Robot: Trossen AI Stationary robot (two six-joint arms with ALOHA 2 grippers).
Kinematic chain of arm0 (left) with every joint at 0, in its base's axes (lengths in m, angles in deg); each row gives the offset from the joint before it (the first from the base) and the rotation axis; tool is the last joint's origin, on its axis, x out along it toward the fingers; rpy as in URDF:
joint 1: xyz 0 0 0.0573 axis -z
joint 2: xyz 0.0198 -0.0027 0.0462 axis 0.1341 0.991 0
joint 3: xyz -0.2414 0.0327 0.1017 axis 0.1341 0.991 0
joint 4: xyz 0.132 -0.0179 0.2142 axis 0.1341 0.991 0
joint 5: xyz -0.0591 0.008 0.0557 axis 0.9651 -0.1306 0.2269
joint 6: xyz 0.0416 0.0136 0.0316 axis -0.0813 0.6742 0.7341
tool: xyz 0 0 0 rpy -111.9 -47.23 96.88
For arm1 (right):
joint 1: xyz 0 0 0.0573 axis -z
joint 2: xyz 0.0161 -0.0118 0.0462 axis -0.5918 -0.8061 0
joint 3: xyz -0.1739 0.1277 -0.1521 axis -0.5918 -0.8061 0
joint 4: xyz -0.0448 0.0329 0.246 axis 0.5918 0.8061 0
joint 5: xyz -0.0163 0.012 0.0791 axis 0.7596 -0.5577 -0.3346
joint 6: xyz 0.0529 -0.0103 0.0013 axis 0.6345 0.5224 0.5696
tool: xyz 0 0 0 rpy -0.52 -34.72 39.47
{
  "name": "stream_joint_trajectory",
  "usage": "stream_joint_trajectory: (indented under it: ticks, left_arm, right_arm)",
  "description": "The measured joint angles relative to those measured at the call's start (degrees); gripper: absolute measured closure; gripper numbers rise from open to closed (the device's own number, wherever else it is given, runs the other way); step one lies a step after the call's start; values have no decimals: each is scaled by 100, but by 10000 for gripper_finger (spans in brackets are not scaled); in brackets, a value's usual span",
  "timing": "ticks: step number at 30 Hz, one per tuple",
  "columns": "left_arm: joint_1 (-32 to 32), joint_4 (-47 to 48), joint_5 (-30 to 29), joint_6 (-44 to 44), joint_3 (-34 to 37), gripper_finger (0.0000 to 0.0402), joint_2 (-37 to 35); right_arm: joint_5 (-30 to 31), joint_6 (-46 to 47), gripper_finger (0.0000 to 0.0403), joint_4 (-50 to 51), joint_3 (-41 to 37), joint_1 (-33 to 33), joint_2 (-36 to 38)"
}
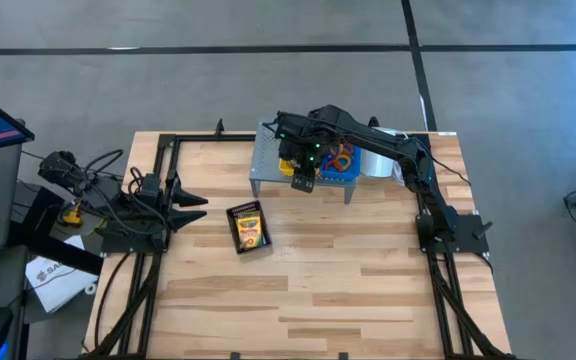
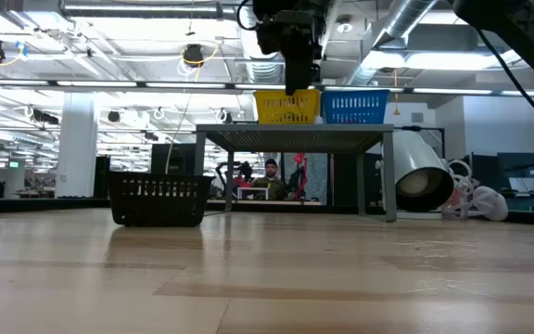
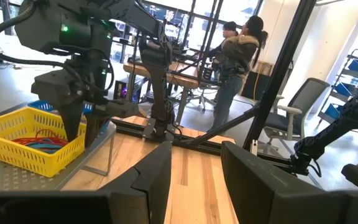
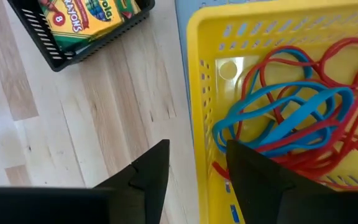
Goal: Pick & Place Office Desk Supplies
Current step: Put the black basket on the shelf
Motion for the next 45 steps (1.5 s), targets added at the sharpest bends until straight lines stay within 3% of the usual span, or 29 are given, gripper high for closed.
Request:
stream_joint_trajectory:
  ticks: [12,38,45]
  left_arm:
    - [0,0,0,-3,0,266,0]
    - [0,-2,0,-7,0,266,0]
    - [-2,-20,290,-55,-2,266,335]
  right_arm:
    - [-170,238,225,53,0,79,25]
    - [-172,815,234,-399,6,190,546]
    - [-93,1274,251,-1168,-2,106,1248]
